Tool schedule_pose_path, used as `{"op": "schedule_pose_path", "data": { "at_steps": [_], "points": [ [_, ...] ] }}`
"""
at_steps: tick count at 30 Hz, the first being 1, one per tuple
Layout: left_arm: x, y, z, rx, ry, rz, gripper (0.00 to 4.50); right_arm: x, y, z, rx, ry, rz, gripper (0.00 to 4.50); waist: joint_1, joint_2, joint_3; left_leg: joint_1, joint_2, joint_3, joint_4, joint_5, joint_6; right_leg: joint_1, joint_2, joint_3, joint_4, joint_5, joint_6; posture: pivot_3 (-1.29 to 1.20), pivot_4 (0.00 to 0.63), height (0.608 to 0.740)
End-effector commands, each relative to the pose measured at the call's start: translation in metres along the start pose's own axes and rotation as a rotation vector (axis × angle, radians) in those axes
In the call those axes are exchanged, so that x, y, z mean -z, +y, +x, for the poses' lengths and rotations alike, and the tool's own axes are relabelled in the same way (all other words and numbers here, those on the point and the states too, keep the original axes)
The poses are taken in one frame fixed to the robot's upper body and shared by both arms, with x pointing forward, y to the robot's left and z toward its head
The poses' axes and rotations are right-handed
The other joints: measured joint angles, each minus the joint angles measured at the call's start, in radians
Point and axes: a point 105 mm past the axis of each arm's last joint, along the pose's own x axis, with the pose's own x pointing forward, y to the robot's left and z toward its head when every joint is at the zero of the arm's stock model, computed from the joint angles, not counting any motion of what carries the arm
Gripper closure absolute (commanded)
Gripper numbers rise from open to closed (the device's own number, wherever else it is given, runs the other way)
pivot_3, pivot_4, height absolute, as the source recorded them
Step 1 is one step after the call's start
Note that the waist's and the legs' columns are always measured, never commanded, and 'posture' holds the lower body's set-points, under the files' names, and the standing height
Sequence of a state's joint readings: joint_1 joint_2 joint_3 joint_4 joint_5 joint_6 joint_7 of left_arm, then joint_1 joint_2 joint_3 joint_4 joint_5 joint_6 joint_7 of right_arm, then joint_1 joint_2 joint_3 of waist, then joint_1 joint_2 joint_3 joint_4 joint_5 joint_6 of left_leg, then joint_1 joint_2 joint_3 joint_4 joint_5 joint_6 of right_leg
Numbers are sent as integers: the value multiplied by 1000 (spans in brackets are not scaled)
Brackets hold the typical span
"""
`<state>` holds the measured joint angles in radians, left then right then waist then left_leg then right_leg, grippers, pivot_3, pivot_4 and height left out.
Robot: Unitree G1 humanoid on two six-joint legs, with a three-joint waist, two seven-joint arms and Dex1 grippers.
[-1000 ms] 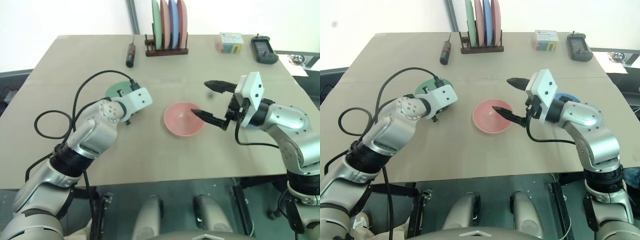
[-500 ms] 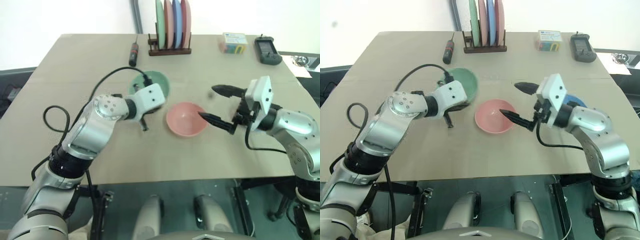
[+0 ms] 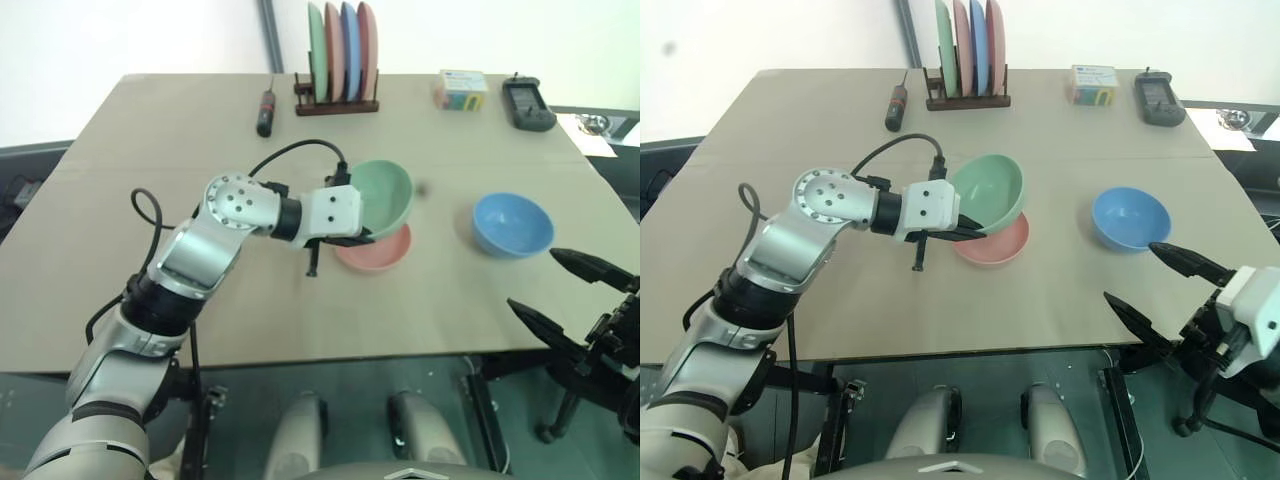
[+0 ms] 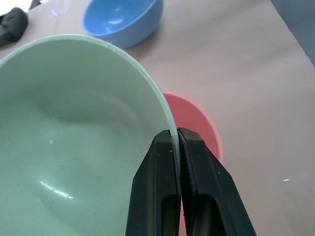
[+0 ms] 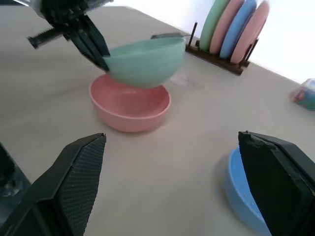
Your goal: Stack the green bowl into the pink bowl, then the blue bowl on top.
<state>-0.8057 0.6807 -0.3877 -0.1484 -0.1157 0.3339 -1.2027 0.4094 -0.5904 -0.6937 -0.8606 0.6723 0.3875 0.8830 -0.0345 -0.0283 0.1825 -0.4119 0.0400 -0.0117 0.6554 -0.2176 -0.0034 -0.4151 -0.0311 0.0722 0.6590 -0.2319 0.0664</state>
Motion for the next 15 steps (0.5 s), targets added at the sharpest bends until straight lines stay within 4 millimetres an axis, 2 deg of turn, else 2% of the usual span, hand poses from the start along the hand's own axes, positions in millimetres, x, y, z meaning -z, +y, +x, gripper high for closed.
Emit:
{"op": "schedule_pose_path", "data": {
  "at_steps": [1,3,4,6,7,9,10,11,12,14,15],
  "points": [
    [-4,2,1,58,-4,8,4470,-17,5,1,-2,-60,-49,0,-1,0,0,0,0,0,0,0,0,0,0,0,1,0,0,0,150,740],
    [-8,-2,0,112,-36,-16,4470,-19,7,3,-9,-66,-48,0,-1,0,0,0,0,0,0,0,0,0,0,0,0,0,0,0,150,740],
    [-8,-2,-1,114,-42,-15,3965,-19,8,4,-14,-68,-48,0,-1,0,0,-1,0,-1,0,0,0,0,1,0,0,0,0,0,150,740],
    [-7,0,-3,109,-38,-9,3712,-19,8,6,-20,-71,-45,0,1,0,0,-2,0,-1,0,0,0,-1,1,0,0,0,0,0,150,740],
    [-7,0,-3,105,-36,-11,3124,-19,8,7,-21,-72,-44,0,1,0,0,-2,0,-1,0,0,0,-1,0,0,-1,0,0,0,150,740],
    [-7,6,-6,55,-37,-38,2646,-15,5,9,-24,-51,-43,0,2,0,0,-3,0,-1,0,0,0,-1,0,0,-1,0,0,0,150,740],
    [-8,9,-9,25,-44,-71,2084,-9,2,11,-18,-13,-29,0,2,0,0,-2,0,-1,0,0,0,-1,0,0,-1,0,0,0,150,740],
    [-10,12,-14,4,-61,-110,1962,-1,-3,16,-14,31,-14,0,2,0,0,-2,0,-1,0,0,0,-1,0,0,-1,0,0,0,150,740],
    [-10,12,-22,-12,-76,-147,1616,6,-11,22,12,62,-18,0,-3,0,0,-2,0,-1,0,0,0,0,0,0,-1,0,0,0,150,740],
    [-5,12,-34,-65,-100,-228,1616,12,-25,35,53,80,-57,0,-10,-1,0,-2,0,-1,0,0,0,-1,0,0,-1,0,0,0,150,740],
    [-6,13,-40,-112,-178,-285,1616,16,-30,42,56,92,-55,0,-15,1,0,-1,0,0,0,0,0,-1,0,0,-1,0,0,0,150,740]
  ]
}}
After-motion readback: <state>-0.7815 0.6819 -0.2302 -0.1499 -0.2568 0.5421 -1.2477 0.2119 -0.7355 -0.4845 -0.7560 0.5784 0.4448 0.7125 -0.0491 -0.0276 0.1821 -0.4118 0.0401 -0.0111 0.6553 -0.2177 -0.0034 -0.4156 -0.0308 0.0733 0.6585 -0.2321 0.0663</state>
